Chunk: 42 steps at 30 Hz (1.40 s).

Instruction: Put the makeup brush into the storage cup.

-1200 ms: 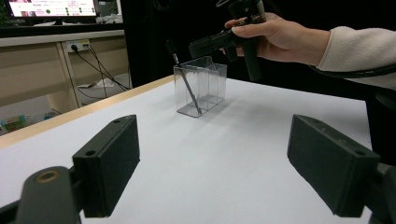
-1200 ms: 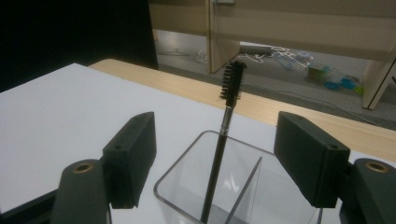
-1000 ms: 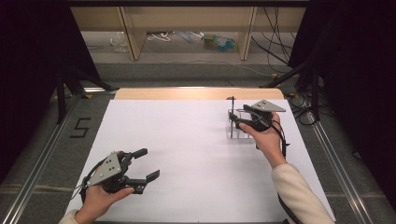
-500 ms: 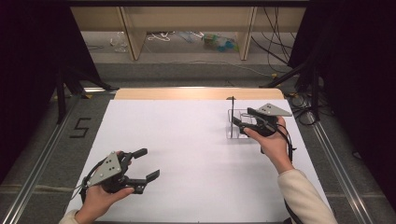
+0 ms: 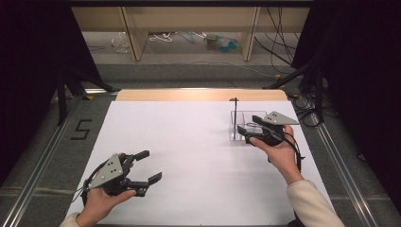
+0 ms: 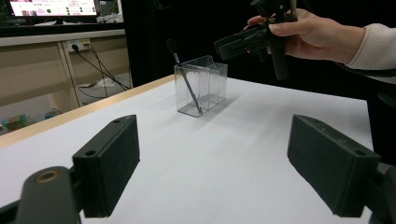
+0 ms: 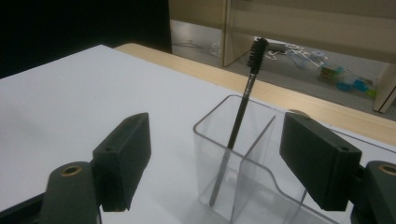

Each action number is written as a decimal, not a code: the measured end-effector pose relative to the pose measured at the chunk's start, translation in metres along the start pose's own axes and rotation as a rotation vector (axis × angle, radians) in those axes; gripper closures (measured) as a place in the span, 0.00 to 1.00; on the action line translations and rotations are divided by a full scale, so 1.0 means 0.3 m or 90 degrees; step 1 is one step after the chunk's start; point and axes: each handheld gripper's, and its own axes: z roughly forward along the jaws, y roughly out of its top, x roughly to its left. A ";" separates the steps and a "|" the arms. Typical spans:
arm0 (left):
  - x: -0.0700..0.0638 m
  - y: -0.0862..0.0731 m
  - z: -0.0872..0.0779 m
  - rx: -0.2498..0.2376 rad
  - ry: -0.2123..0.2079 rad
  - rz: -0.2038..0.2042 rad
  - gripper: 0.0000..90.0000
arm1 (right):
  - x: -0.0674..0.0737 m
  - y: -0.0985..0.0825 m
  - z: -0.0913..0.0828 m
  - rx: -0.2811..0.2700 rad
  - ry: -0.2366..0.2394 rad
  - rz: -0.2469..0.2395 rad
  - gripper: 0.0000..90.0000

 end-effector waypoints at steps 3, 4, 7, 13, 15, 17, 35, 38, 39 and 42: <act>0.001 0.000 0.000 0.000 0.000 0.000 0.19 | 0.005 -0.002 -0.011 0.007 0.006 -0.005 0.29; 0.001 0.000 0.000 -0.001 0.000 0.000 0.19 | 0.007 -0.003 -0.013 0.006 0.005 -0.006 0.29; 0.001 0.000 0.000 0.000 0.000 0.000 0.19 | 0.012 -0.007 -0.019 0.008 0.011 -0.008 0.29; 0.001 0.000 -0.001 0.000 0.001 0.001 0.19 | 0.024 -0.014 -0.037 0.005 0.018 -0.010 0.29; 0.001 0.000 -0.001 0.000 0.001 0.001 0.19 | 0.028 -0.016 -0.044 0.002 0.020 -0.010 0.29; 0.001 0.000 -0.001 0.000 0.002 0.002 0.19 | 0.032 -0.019 -0.052 0.008 0.020 -0.014 0.28; 0.000 0.001 -0.001 0.000 0.003 0.003 0.19 | 0.067 -0.040 -0.109 -0.001 0.042 -0.017 0.28; 0.000 0.000 -0.001 0.000 0.003 0.003 0.19 | 0.074 -0.043 -0.113 -0.009 0.050 -0.017 0.28; 0.001 0.000 -0.001 0.000 0.003 0.003 0.19 | 0.077 -0.044 -0.116 -0.007 0.051 -0.018 0.28; 0.001 0.000 -0.001 0.001 0.003 0.005 0.19 | 0.084 -0.048 -0.124 -0.007 0.057 -0.022 0.28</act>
